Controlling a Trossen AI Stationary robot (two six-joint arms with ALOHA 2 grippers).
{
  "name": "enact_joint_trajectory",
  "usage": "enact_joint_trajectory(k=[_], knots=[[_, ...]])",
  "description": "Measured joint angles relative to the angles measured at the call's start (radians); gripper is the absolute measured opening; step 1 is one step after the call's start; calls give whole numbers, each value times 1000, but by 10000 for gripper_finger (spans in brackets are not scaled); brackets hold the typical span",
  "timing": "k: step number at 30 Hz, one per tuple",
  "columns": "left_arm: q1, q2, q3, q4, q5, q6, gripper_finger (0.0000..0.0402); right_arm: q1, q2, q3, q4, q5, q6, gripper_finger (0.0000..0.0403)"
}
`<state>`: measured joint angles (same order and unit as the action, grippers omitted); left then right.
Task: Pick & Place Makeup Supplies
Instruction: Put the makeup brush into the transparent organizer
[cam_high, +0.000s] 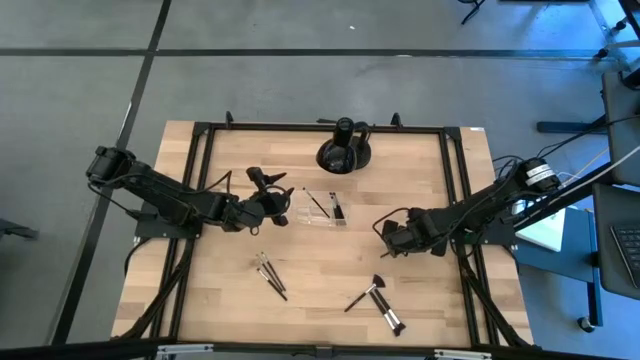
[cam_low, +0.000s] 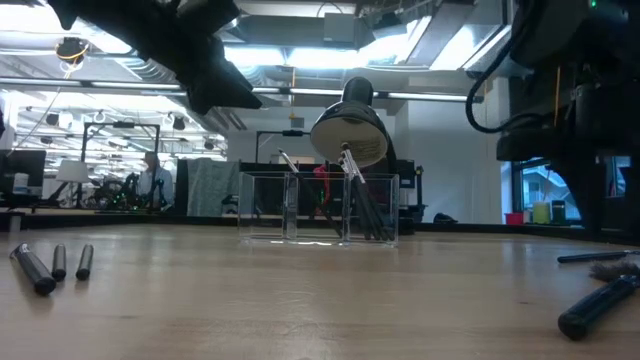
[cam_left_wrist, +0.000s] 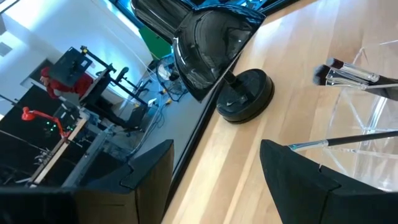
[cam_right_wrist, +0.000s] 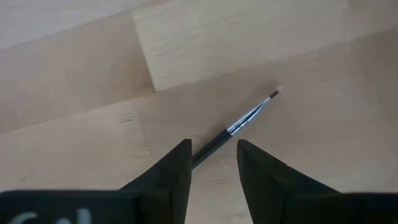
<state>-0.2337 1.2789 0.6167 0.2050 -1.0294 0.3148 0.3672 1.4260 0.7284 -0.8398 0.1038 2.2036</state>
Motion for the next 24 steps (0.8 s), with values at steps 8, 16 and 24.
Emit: enact_joint_trajectory(k=[8, 16, 24], knots=[[0, 0, 0, -14, 1, -14, 235, 0, 12, 0, -6, 0, 2, 129], [-4, 0, 0, -31, 0, -17, 235, 0, 81, 0, 29, -1, 13, 129], [-8, 0, 0, -31, -1, -16, 235, -3, 98, 3, 6, 39, -78, 127]])
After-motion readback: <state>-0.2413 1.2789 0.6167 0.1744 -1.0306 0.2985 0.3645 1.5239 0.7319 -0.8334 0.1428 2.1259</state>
